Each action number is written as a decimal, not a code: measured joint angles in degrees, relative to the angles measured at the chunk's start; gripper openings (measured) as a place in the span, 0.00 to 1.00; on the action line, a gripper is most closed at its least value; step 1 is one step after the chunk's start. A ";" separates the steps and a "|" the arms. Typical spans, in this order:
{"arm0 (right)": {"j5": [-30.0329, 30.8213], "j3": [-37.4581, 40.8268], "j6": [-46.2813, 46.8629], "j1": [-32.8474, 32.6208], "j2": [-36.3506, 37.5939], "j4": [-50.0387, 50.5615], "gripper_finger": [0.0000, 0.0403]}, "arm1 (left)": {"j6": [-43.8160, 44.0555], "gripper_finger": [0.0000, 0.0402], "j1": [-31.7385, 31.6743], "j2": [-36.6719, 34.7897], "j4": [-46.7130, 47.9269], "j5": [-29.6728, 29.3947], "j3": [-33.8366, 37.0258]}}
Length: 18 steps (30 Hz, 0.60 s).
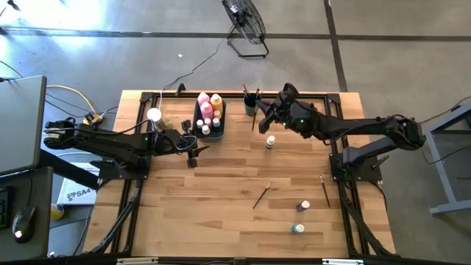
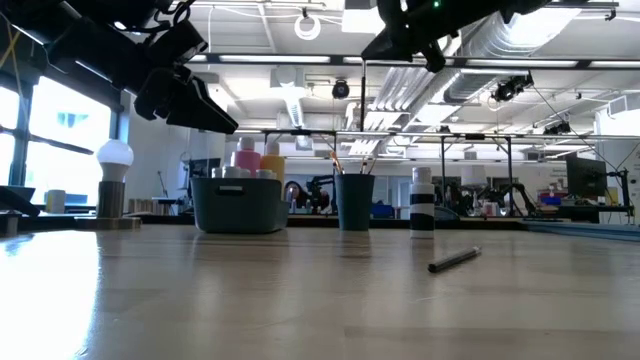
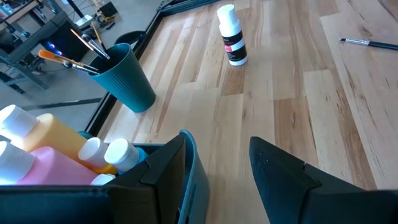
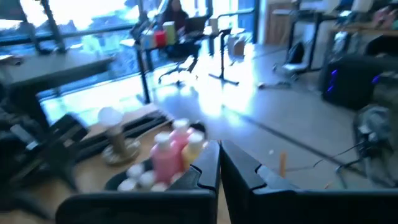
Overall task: Pick & Place Paint Supplies
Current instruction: Put the silver paint brush into the green cup
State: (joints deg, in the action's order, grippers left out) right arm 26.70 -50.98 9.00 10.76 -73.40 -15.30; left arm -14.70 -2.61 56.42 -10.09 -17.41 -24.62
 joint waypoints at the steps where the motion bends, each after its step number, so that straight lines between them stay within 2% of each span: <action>1: 0.29 0.00 -0.77 0.56 -0.01 -1.12 0.01 | -0.02 0.44 0.00 0.00 0.00 -0.02 0.00; 10: 0.39 0.00 -5.76 4.96 -2.84 -11.76 0.01 | 0.00 0.44 0.00 0.00 0.00 0.00 0.00; 18: 2.14 0.00 -8.80 7.96 -12.14 -24.32 0.01 | -0.02 0.44 -0.01 0.00 -0.02 0.00 0.00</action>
State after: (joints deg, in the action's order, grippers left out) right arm 28.84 -50.98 0.20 18.72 -85.53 -39.62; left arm -14.71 -2.62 56.42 -10.11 -17.41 -24.62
